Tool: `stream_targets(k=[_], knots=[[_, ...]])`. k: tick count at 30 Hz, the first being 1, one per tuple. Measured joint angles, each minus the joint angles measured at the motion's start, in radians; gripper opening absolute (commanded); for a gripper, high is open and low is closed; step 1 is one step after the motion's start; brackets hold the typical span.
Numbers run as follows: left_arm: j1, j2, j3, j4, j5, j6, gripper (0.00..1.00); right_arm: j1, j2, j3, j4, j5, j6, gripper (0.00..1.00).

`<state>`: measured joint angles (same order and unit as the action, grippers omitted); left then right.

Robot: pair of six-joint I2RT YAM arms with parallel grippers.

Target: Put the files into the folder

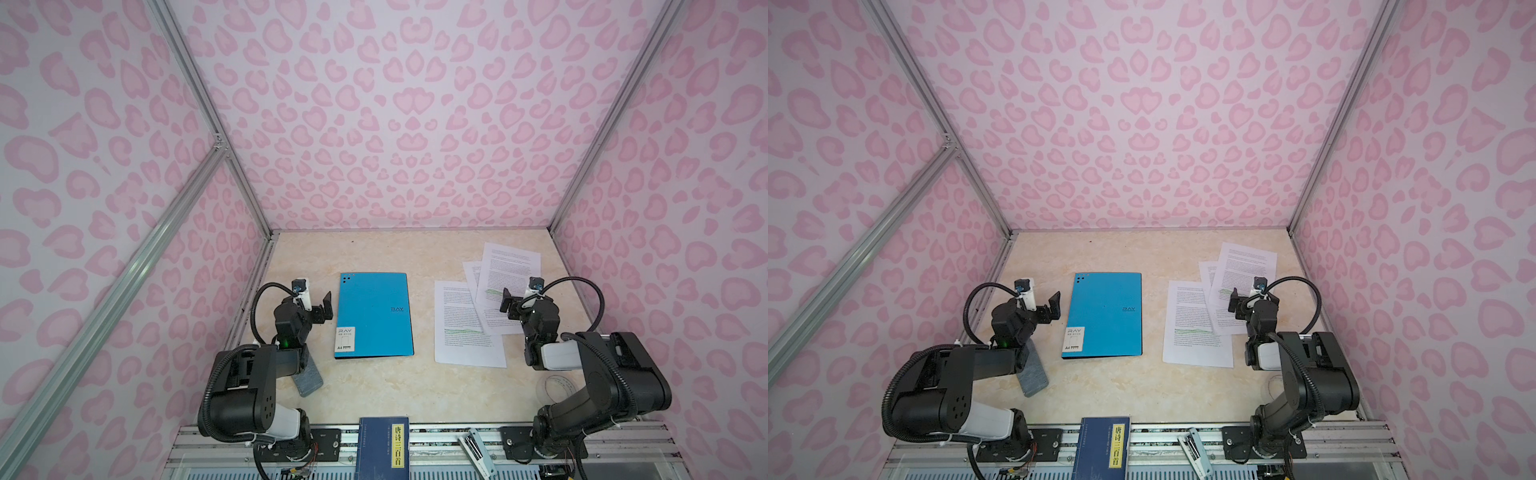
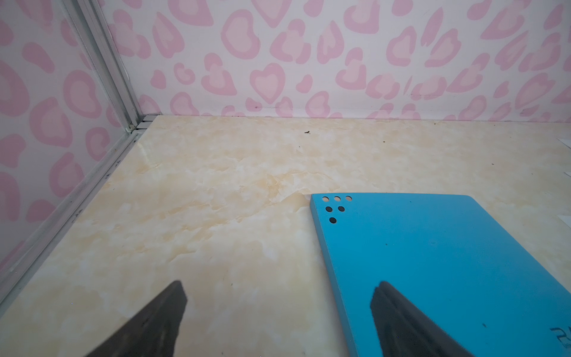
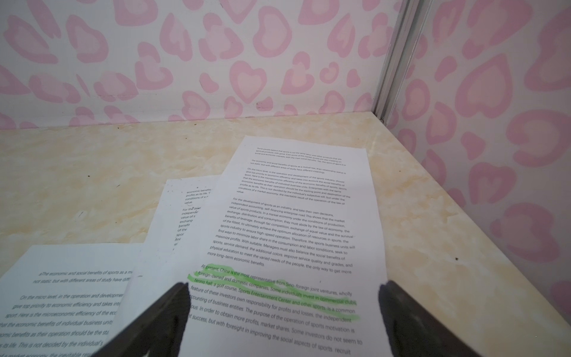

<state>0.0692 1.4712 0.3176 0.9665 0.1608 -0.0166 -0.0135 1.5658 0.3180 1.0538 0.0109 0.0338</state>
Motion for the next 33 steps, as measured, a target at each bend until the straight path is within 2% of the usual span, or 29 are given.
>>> stream_targets(k=[21, 27, 33], knots=[[0.000, -0.005, 0.000, -0.005, 0.000, 0.000, 0.97, 0.000, 0.000, 0.000, -0.001, 0.001, 0.000, 0.97], [0.000, -0.158, 0.110, -0.197, 0.000, 0.000, 0.97, 0.019, -0.004, -0.001, -0.003, 0.051, 0.000, 0.97], [-0.004, -0.293, 0.270, -0.556, -0.011, 0.020, 0.97, 0.022, -0.071, 0.003, -0.048, 0.133, 0.010, 0.97]])
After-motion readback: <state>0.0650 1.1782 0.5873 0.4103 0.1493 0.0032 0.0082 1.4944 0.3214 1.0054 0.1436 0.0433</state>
